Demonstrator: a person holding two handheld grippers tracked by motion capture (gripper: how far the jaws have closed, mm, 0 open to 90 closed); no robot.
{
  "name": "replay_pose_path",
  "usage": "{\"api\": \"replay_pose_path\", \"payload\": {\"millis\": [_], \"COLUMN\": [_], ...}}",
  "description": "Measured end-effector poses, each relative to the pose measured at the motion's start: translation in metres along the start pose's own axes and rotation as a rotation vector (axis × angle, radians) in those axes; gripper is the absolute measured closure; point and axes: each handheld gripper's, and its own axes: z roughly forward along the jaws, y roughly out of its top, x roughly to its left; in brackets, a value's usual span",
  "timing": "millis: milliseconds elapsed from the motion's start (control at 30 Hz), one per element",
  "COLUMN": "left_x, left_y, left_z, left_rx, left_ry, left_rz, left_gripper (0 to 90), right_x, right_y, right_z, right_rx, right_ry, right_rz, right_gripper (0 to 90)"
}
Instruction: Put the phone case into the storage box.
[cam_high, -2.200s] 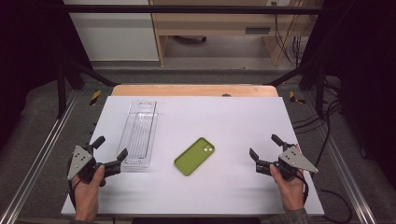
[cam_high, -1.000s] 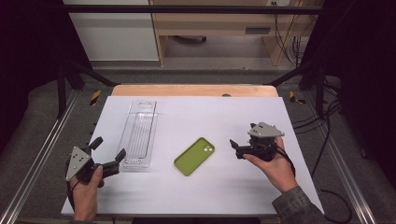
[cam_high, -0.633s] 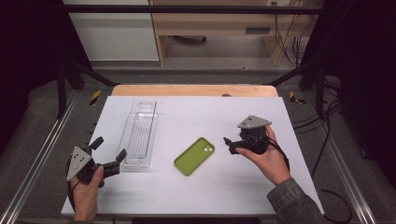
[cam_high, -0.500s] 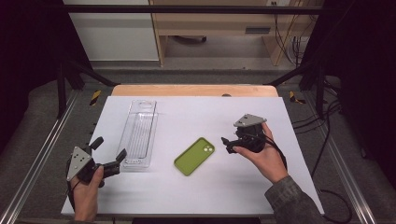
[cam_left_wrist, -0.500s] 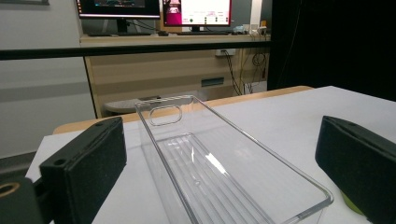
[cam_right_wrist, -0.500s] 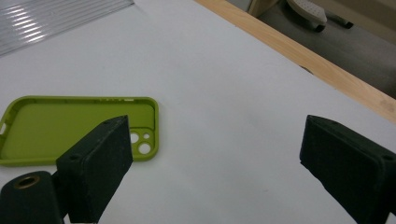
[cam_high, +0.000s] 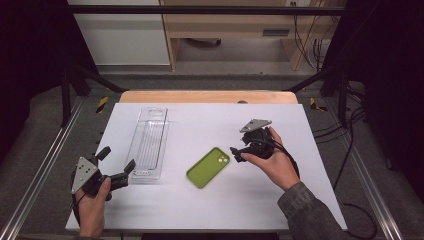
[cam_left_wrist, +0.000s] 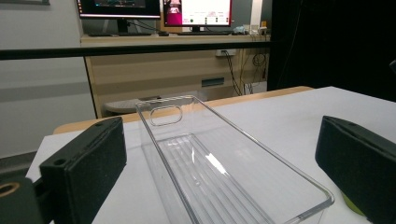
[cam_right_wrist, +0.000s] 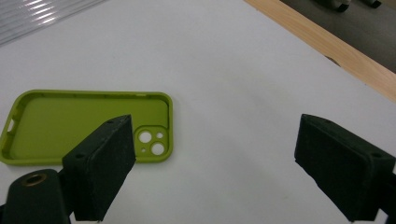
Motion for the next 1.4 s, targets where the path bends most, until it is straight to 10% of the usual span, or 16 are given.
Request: {"api": "replay_pose_path", "payload": {"millis": [1400], "left_x": [0.001], "left_y": [0.000], "left_z": [0.000], "left_rx": [-0.003], "left_ry": [0.000], "left_rz": [-0.004], "left_gripper": [1.7], "right_x": [0.011], "right_y": [0.014], "right_z": [0.039], "right_rx": [0.176], "right_ry": [0.132], "right_rz": [0.001], "right_gripper": [34.7]}}
